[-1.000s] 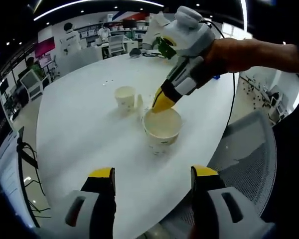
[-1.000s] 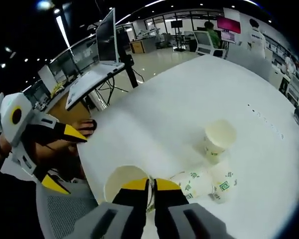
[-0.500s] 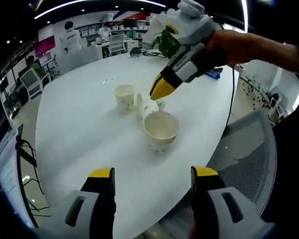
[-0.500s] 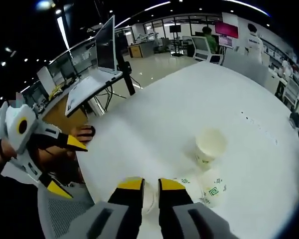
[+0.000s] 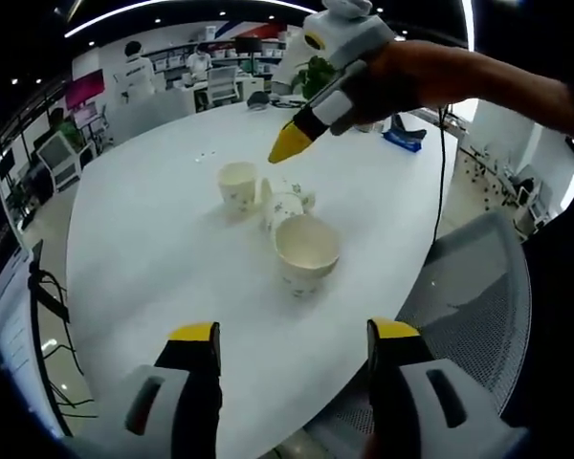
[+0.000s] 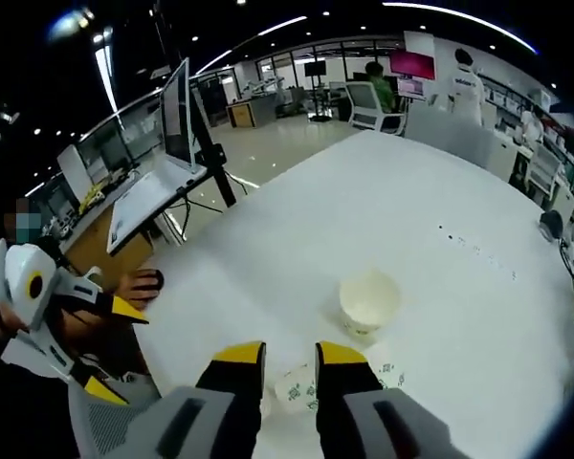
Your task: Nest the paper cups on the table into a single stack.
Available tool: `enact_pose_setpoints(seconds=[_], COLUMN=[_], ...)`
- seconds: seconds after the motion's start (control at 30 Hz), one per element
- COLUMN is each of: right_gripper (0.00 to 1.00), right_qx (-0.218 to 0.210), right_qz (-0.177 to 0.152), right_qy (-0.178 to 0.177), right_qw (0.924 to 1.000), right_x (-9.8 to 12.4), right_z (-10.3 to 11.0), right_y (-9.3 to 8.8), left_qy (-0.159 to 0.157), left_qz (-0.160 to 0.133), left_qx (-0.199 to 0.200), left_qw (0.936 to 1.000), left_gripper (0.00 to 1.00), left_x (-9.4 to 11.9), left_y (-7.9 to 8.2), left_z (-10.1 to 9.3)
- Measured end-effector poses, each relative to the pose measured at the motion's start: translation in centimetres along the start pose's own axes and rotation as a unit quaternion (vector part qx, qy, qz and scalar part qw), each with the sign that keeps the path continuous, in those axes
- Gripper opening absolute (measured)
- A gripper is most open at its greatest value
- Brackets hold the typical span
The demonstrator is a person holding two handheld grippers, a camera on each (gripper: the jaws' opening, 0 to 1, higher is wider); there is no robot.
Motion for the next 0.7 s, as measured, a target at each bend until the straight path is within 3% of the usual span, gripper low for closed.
enact_pose_setpoints(seconds=[0.27, 0.7], right_gripper=[0.34, 0.36], right_qx=[-0.018, -0.06], right_qz=[-0.002, 0.014], right_qy=[-0.027, -0.057], right_qw=[0.9995, 0.9965], right_x=[0.1, -1.3], right_z=[-1.4, -6.4], right_y=[0.6, 1.5], left_qy=[-0.001, 0.002], left_qz=[0.002, -0.001], left_qx=[0.002, 0.01], left_qw=[1.0, 0.9999], left_gripper=[0.6, 0.6], left_x=[-0.2, -0.3], left_y=[-0.1, -0.3], left_z=[0.2, 0.3])
Point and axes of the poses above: the point that each gripper's makers call its tool centre point, and the gripper's own axes: x roughly backward along the fingers, z roughly to its left, y roughly out of its top, the point moved 3 cm from there along x, roughly backward along the fingers, and after that the axes turned 3 degrees about -z, right-handed, at the moved point
